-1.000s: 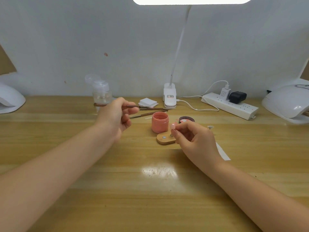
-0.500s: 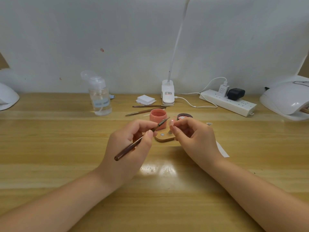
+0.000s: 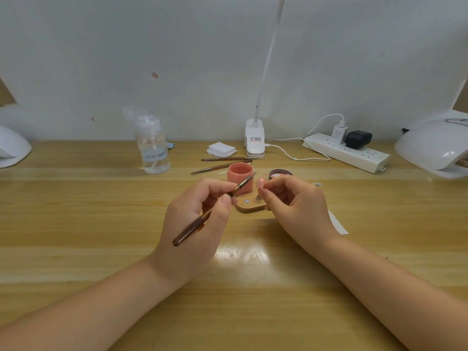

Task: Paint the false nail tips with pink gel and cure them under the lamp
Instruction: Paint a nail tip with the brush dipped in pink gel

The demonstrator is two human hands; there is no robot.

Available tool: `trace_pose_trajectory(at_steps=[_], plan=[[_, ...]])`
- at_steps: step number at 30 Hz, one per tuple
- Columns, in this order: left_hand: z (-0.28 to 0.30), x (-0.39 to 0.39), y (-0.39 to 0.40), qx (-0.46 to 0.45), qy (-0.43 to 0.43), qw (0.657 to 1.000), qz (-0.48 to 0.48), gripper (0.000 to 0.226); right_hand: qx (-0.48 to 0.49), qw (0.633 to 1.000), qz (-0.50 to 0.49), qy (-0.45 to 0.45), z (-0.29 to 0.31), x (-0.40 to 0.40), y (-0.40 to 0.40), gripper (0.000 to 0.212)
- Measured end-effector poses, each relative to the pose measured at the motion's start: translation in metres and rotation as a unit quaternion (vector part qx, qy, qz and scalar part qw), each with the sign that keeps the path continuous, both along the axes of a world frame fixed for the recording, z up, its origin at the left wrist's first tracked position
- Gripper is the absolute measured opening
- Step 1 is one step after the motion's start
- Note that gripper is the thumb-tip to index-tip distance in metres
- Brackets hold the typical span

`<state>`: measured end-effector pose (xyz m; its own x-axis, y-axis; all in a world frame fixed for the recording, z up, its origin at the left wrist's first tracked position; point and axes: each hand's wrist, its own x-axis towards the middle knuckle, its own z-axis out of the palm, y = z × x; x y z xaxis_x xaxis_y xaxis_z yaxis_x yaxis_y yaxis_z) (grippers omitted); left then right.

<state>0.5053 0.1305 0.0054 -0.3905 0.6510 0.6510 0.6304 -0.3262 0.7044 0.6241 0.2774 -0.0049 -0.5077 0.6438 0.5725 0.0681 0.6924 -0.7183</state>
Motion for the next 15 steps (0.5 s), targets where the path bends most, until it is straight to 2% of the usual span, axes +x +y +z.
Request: trace_pose_trajectory(at_steps=[4,11,15], plan=[[-0.0009,-0.0001,0.0013,-0.039,0.027,0.999,0.006,0.019,0.011,1.000,0.000,-0.003,-0.0007,0.0001,-0.0001,0.006],[0.0001,-0.0013,-0.0018,-0.019,0.022,1.000,0.004,0.023,0.014,1.000,-0.001,0.001,-0.0017,-0.0003,0.0009,0.006],[-0.0009,-0.0017,0.0014,-0.048,0.018,0.999,0.014,0.021,0.027,1.000,0.008,0.006,-0.0027,-0.0004,0.0015,0.006]])
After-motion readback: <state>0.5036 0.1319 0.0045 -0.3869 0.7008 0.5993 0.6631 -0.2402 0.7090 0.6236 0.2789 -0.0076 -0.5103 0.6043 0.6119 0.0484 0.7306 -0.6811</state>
